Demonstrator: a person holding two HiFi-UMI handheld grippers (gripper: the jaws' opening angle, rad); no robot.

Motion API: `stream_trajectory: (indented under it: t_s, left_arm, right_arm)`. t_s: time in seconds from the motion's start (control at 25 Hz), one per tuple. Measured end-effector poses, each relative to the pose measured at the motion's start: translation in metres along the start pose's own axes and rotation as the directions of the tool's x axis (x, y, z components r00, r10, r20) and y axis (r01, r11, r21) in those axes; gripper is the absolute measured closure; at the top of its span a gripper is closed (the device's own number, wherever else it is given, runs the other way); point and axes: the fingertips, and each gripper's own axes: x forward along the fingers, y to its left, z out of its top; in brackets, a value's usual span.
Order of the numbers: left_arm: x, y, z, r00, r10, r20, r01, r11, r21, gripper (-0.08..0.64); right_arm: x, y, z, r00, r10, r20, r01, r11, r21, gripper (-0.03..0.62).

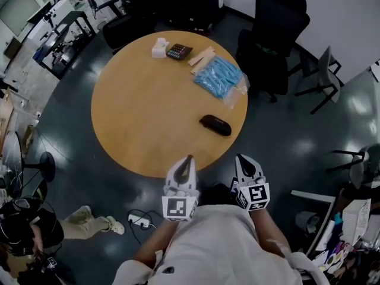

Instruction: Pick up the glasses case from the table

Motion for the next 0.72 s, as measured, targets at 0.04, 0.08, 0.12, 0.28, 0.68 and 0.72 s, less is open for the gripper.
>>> stream_trajectory:
  t_s: [0.04, 0.08, 0.12, 0.28, 0.68, 0.72]
  left_arm:
    - [0.006, 0.003, 0.001, 1.0, -0.001, -0.006, 0.0, 1.0, -0.013, 0.552]
    - [0.012, 0.006, 0.002, 1.0, -0.001, -0.011, 0.001, 1.0, -0.025, 0.552]
    - [0.017, 0.009, 0.003, 1.0, -0.001, -0.015, 0.001, 0.999, -0.033, 0.552]
    - [0.041, 0.021, 0.003, 1.0, 0.001, -0.028, -0.003, 0.999, -0.046, 0.552]
    - [0.075, 0.058, -0.01, 0.993, 0.071, -0.094, -0.078, 0.995, -0.066, 0.552]
    - [0.076, 0.059, -0.013, 0.992, 0.076, -0.104, -0.083, 0.994, -0.066, 0.552]
  right_arm:
    - [0.012, -0.003, -0.007, 0.999, 0.015, -0.04, -0.016, 1.0, -0.013, 0.578]
    - [0.024, -0.005, -0.014, 0.996, 0.032, -0.081, -0.034, 0.999, -0.025, 0.578]
    - [0.036, -0.007, -0.02, 0.991, 0.05, -0.123, -0.055, 0.998, -0.039, 0.577]
    - [0.091, -0.016, -0.046, 0.948, 0.138, -0.287, -0.172, 0.981, -0.096, 0.577]
    - [0.218, -0.033, -0.153, 0.614, 0.228, -0.755, -0.531, 0.828, -0.181, 0.307]
    - [0.229, -0.034, -0.162, 0.588, 0.217, -0.779, -0.549, 0.814, -0.188, 0.298]
